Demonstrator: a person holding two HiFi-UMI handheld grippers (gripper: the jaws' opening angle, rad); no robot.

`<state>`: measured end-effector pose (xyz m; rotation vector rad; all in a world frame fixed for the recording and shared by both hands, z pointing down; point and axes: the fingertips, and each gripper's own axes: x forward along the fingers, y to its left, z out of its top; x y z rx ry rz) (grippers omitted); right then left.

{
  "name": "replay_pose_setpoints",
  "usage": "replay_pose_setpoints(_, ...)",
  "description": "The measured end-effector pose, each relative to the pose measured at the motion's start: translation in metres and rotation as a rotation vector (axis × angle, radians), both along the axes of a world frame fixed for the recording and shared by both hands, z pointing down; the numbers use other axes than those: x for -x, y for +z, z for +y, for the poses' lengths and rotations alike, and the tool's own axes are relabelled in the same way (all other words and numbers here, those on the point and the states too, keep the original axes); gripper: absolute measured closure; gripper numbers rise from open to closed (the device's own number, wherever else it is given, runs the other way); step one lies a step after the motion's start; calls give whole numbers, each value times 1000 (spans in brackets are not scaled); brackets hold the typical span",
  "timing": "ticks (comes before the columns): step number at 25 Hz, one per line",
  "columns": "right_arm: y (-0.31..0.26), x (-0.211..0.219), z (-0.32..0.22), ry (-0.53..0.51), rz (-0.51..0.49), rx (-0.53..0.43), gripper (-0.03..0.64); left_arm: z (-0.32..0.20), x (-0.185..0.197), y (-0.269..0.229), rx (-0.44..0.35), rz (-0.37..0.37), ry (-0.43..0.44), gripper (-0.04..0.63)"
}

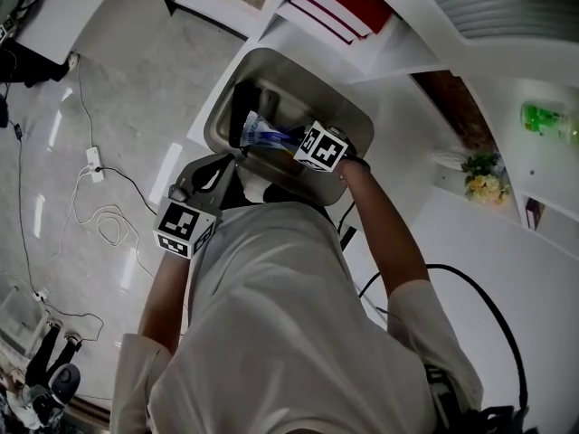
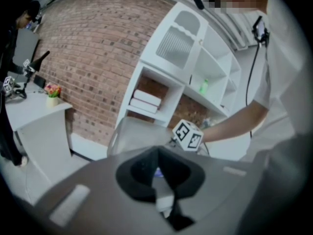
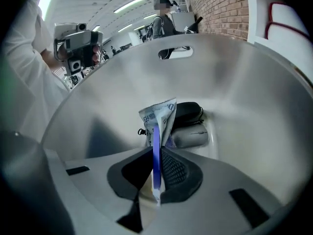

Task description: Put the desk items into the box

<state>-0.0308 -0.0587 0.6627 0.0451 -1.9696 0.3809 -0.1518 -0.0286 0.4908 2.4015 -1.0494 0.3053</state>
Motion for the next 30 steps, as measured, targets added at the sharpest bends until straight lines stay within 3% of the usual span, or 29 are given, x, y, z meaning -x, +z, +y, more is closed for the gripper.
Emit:
replay_pose_setpoints(4, 13, -4, 3, 6, 21, 5, 585, 0, 7, 1, 6, -8, -5, 592)
replay_pose_setpoints(6, 13, -4, 3, 24, 9, 1, 511, 1, 9, 2, 8, -9, -6, 592)
replay_pose_setpoints(7, 12, -3, 2, 32, 2, -1, 509, 1, 10, 2, 8, -9, -5, 592)
replay_pose_setpoints(20, -24, 0, -4, 83, -62, -96, 509, 9, -2, 1, -3, -3, 60, 592)
replay_pose_setpoints(30, -78, -11, -14, 248, -190, -189, 565, 11, -15, -2, -24, -8, 120, 592)
